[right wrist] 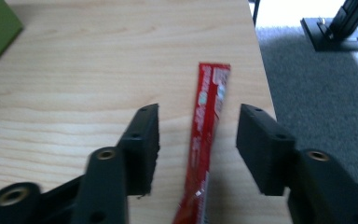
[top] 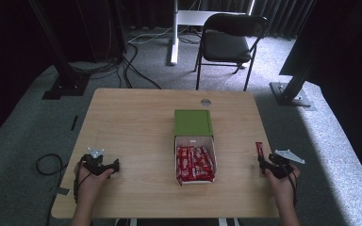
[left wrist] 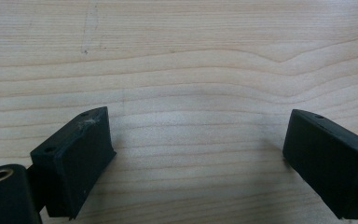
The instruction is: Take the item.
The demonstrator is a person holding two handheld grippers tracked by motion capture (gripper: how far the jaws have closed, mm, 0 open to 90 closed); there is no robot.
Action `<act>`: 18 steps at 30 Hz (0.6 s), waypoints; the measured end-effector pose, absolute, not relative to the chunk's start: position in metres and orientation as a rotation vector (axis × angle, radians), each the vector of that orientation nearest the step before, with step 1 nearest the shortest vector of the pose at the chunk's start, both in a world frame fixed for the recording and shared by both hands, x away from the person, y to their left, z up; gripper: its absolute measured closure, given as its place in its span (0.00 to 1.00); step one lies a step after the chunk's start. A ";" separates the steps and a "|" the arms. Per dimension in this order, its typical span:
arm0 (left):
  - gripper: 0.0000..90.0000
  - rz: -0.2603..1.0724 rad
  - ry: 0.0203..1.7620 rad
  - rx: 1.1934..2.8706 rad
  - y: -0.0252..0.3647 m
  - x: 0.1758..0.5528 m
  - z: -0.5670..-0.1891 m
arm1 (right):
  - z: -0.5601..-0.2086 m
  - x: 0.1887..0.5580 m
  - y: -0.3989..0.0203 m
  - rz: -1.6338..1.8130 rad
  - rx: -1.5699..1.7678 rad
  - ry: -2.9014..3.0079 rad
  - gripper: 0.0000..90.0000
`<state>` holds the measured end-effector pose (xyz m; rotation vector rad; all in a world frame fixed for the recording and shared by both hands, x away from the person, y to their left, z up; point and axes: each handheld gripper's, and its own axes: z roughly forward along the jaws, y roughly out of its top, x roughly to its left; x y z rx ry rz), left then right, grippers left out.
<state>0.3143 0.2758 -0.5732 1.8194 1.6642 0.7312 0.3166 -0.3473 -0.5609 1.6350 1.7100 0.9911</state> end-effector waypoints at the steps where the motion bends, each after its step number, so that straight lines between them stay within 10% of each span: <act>1: 0.10 0.732 1.664 1.820 0.276 0.314 -0.573 | -0.560 0.317 -0.346 1.011 1.616 1.717 0.53; 18: 0.10 0.731 1.663 1.821 0.276 0.314 -0.573 | -0.565 0.317 -0.326 1.089 1.465 1.934 0.27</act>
